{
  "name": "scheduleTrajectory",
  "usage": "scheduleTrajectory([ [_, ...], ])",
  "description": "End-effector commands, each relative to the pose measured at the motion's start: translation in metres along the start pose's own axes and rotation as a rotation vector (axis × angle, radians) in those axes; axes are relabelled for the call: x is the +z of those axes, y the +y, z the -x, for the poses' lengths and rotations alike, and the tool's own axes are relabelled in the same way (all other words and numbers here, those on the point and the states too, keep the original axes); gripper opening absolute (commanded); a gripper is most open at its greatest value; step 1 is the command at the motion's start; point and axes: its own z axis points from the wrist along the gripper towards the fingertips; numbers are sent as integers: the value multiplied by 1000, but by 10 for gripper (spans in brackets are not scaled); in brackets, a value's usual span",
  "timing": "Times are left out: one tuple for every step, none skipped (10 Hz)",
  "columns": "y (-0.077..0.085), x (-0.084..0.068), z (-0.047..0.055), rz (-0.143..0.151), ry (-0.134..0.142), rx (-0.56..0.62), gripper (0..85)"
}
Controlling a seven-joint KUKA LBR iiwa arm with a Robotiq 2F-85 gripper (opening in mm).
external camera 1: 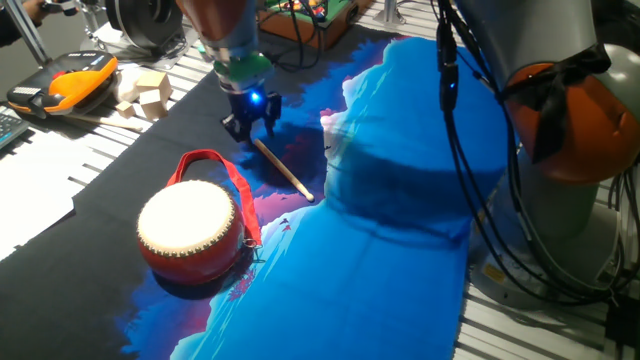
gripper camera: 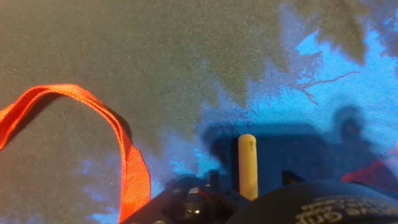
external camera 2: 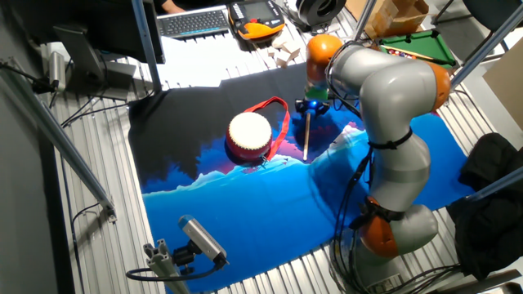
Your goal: Play the drum
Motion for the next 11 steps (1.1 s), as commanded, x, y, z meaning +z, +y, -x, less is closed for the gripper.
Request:
scheduleTrajectory([
  [-1,3,1,12,14,-9,510],
  [0,7,1,27,46,-19,510],
  [0,8,2,24,76,-30,510],
  [-1,7,3,29,111,-42,510],
  [-3,6,5,46,142,-49,510],
  [-5,6,6,55,167,-52,510],
  [-6,8,8,67,178,-51,510],
  [-6,10,9,67,190,-56,510],
  [-5,13,9,73,206,-57,510],
  [-5,14,9,77,228,-65,340],
  [-5,15,9,88,245,-68,340],
])
